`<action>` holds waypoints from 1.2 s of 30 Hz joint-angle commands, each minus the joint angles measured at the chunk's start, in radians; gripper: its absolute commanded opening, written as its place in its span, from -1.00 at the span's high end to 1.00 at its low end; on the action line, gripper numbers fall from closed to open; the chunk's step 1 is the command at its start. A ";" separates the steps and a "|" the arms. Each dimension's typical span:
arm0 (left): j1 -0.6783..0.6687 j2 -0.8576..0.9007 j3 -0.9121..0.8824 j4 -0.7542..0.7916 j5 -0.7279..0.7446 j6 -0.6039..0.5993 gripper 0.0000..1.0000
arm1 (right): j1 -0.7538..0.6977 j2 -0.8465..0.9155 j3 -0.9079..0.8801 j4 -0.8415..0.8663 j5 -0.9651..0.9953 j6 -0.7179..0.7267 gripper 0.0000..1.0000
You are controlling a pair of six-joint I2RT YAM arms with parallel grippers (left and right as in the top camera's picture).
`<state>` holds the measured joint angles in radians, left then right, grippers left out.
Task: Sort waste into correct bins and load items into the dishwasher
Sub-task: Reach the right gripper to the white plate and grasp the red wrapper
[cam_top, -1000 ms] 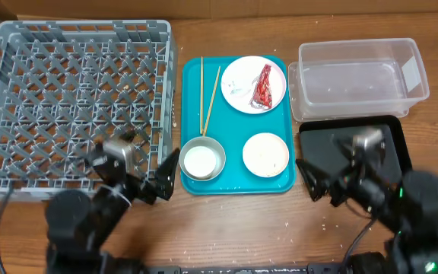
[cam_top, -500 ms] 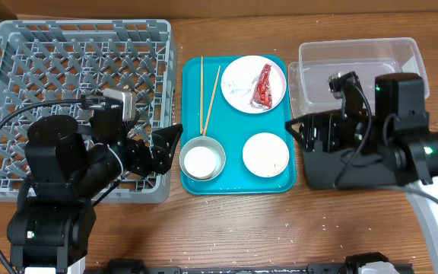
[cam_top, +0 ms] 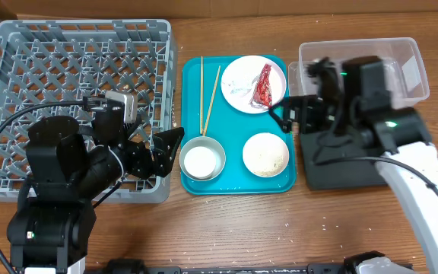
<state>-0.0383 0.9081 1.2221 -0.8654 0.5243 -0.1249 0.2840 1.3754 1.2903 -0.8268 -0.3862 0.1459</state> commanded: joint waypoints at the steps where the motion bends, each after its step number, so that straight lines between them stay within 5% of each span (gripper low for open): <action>1: 0.005 -0.005 0.023 0.002 0.019 -0.003 -1.00 | 0.098 0.080 0.070 0.083 0.190 0.031 -0.87; 8: 0.005 0.001 0.023 0.002 0.019 -0.003 -0.99 | 0.153 0.415 0.245 0.209 0.315 0.010 -0.56; 16: 0.005 0.002 0.023 0.002 0.019 -0.003 -1.00 | 0.152 0.692 0.246 0.510 0.318 -0.050 -0.54; 22: 0.005 0.002 0.023 0.002 0.019 -0.003 -0.99 | 0.152 0.798 0.246 0.577 0.318 -0.048 -0.42; 26: 0.005 0.002 0.023 0.002 0.019 -0.003 -1.00 | 0.151 0.813 0.246 0.541 0.319 -0.049 -0.03; 31: 0.005 0.002 0.023 0.002 0.019 -0.003 -1.00 | 0.135 0.718 0.260 0.449 0.318 -0.043 0.88; 36: 0.005 0.009 0.023 0.002 0.019 -0.003 -1.00 | 0.105 0.535 0.271 0.398 0.314 -0.014 0.92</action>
<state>-0.0380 0.9123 1.2240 -0.8680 0.5282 -0.1246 0.4171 2.1078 1.5242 -0.4313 -0.0742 0.1051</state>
